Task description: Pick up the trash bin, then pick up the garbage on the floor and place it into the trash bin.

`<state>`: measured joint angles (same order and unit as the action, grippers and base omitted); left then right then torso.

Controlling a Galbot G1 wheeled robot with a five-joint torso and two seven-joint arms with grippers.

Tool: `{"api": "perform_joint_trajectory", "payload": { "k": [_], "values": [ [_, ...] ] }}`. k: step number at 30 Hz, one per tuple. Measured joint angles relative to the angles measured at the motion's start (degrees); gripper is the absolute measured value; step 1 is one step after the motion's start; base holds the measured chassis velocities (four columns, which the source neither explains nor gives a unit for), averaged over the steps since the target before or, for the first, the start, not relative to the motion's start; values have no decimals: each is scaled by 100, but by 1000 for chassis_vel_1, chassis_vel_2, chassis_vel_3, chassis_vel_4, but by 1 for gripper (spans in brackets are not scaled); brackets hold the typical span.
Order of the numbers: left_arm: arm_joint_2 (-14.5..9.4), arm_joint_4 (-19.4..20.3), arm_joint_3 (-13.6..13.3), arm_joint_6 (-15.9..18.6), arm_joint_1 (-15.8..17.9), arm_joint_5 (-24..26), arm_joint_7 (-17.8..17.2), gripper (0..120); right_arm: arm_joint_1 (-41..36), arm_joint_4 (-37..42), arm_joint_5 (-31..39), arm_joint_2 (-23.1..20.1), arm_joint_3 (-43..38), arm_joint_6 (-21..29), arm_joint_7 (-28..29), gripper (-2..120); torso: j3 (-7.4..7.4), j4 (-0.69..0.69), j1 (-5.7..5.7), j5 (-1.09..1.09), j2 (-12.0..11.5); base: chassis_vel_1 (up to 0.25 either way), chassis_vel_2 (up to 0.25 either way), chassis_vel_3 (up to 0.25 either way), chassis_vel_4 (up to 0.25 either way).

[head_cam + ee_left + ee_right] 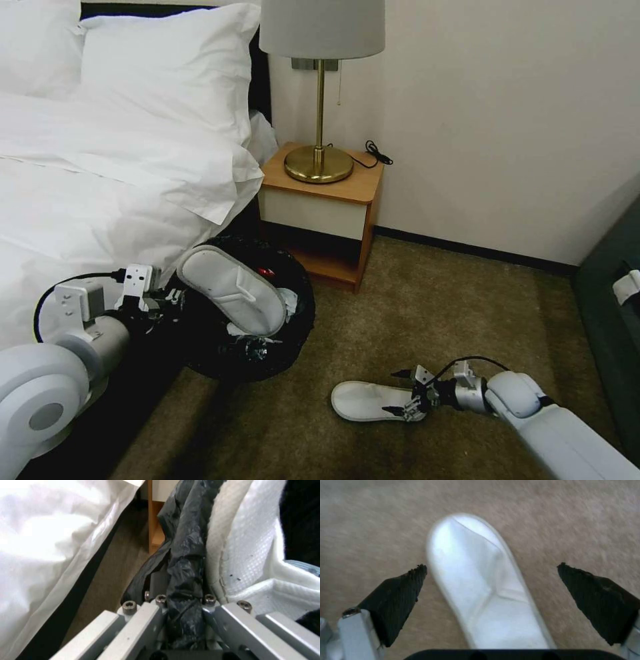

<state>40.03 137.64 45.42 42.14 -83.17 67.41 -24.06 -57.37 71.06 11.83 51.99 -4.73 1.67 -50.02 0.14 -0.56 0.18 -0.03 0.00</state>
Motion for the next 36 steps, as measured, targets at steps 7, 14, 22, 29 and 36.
{"api": "perform_joint_trajectory", "payload": {
  "k": [7, 14, 22, 29, 36],
  "values": [
    [-50, -50, -1, 0, 63, 90, -32, 2, 301, -606, -142, 205, 196, -205, 37, 100, 0, 0, 0, 2, 0, 0, 0, 0, 0],
    [2, -112, -40, 0, 83, 73, 2, 2, 385, -816, -222, 363, 331, -236, 108, 98, 0, 0, 0, 2, 0, 0, 0, 0, 0],
    [-4, -156, -31, 0, 129, 128, 76, 2, 586, -1040, -333, 557, 464, -291, 195, 98, 0, 0, 0, 2, 0, 0, 0, 0, 0],
    [1, -173, -31, 0, 186, 177, 168, 2, 745, -1225, -392, 765, 615, -344, 290, 82, 0, 0, 0, 3, 0, 0, 0, 0, 0],
    [5, -182, -6, 0, 170, 179, 170, 2, 783, -1155, -403, 842, 707, -267, 423, 62, 0, 0, 0, 2, 0, 0, 0, 0, 0]
  ]
}}
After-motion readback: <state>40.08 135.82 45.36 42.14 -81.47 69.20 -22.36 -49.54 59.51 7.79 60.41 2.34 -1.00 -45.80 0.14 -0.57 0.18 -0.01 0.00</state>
